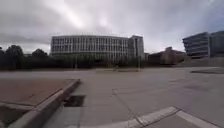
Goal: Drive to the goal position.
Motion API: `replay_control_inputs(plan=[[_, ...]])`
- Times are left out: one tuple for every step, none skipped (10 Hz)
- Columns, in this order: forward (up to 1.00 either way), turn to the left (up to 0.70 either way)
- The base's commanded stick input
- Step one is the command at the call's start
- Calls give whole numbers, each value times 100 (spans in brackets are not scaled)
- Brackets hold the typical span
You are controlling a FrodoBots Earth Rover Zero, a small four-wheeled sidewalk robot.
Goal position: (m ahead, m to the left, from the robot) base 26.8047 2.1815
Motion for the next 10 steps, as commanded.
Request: replay_control_inputs(plan=[[43,0],[25,0],[8,0],[6,0],[5,0],[5,0],[4,0],[1,0],[0,0],[0,0]])
